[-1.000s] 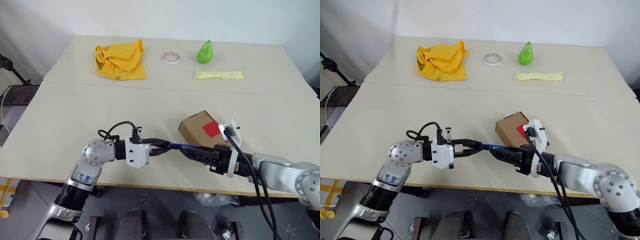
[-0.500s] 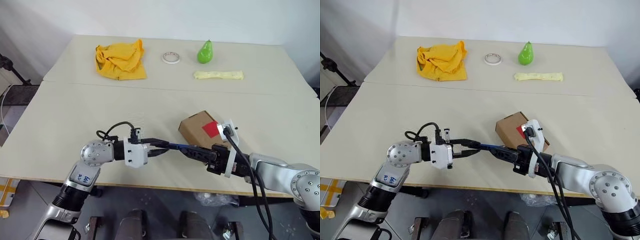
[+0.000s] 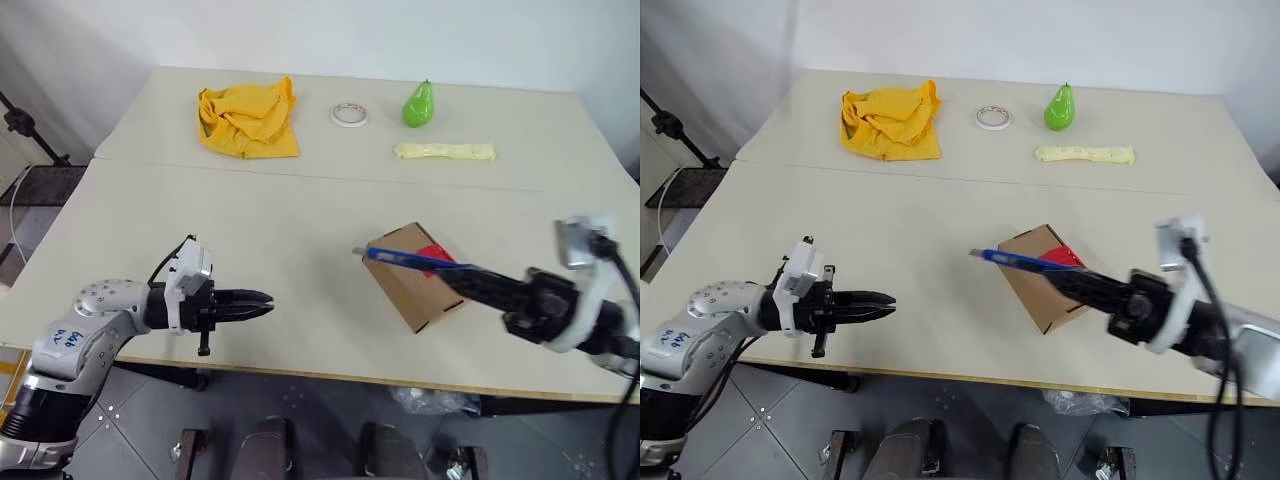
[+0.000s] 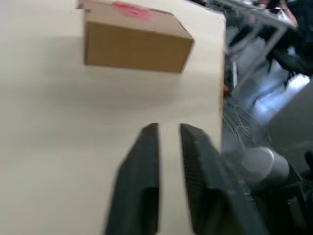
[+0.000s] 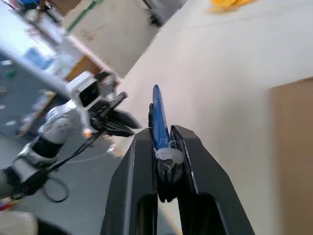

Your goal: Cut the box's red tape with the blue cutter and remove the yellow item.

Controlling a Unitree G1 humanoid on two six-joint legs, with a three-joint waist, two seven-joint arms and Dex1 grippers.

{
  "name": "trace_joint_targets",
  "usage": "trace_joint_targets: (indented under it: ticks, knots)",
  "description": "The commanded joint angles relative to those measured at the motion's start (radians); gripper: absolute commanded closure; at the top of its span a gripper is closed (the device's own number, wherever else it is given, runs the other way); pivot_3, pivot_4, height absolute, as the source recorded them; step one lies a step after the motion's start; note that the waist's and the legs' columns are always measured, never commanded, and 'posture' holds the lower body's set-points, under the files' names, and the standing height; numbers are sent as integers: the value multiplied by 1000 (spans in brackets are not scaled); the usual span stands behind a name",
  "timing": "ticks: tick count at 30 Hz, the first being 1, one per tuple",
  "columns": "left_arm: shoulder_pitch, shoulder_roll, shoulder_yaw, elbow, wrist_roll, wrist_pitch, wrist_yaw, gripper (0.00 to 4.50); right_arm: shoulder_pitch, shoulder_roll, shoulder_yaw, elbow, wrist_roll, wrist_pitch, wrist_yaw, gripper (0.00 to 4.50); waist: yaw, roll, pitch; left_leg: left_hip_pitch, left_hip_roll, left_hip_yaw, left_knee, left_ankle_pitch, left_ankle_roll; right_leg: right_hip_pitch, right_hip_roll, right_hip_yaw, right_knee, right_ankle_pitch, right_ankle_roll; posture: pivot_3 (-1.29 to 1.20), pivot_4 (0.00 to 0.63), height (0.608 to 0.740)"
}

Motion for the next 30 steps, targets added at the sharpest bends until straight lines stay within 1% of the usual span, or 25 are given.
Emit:
trace_joint_targets:
  ticks: [1,3,6,8,10,12,14,18,22,24,27,30]
  knots:
    - [-45,-63,-42,-11,4,16,-2,4500,92,-11,-202,52,-137,12,117,4346,6,0,0,0,0,0,0,0,0,0,0,0,0,0,0,0,150,740]
    - [-80,-110,-75,2,19,20,-9,4500,157,-5,-289,94,-251,-4,183,4346,10,0,0,-1,-1,0,0,0,0,0,0,0,-1,0,1,0,150,740]
    - [-201,-217,-148,82,73,3,-7,4500,253,6,-372,130,-471,-78,311,4346,18,0,0,-1,-3,1,1,0,0,0,0,0,-1,1,1,0,150,740]
    - [-295,-286,-195,157,126,-28,-13,4500,281,9,-387,135,-559,-113,366,4346,17,0,0,-2,-3,2,1,1,0,0,0,-1,0,1,1,0,150,740]
    - [-427,-381,-232,292,200,-70,24,4500,297,-15,-373,122,-653,-143,422,4346,17,0,0,-1,-3,2,2,1,0,0,0,-1,0,1,2,0,150,740]
    - [-534,-458,-253,413,257,-108,42,4500,291,-42,-348,115,-720,-153,447,4346,11,0,0,-3,-3,2,3,1,0,0,0,-2,0,1,2,0,150,740]
    - [-640,-534,-286,535,325,-150,62,4500,243,-86,-317,106,-736,-127,433,4346,3,0,0,-2,-3,1,2,1,0,0,0,0,-1,2,3,0,150,740]
    - [-738,-608,-322,654,426,-214,77,4500,129,-141,-264,99,-717,-55,381,4346,-10,0,0,-2,-3,-1,2,2,0,0,0,-2,-1,2,3,0,150,740]
    - [-776,-643,-376,718,536,-265,108,4500,-18,-222,-174,121,-674,53,311,4346,-14,0,0,-3,-3,-1,1,2,-1,-1,-1,-2,-3,2,3,0,150,740]
    - [-778,-664,-400,728,578,-265,125,4500,-122,-269,-86,156,-675,97,271,4346,-13,0,0,-3,-3,-1,2,2,0,-2,-1,-2,-2,2,3,0,150,740]
    - [-772,-684,-412,731,619,-257,141,4500,-239,-298,19,198,-704,125,260,4346,-8,-1,1,-4,-3,-3,3,2,0,-1,-2,-4,-2,2,3,0,150,740]
    - [-765,-705,-410,733,644,-225,166,4500,-344,-301,120,237,-744,135,263,4346,-8,-1,1,-5,-4,-3,4,1,1,0,-3,-5,-3,2,3,0,150,740]
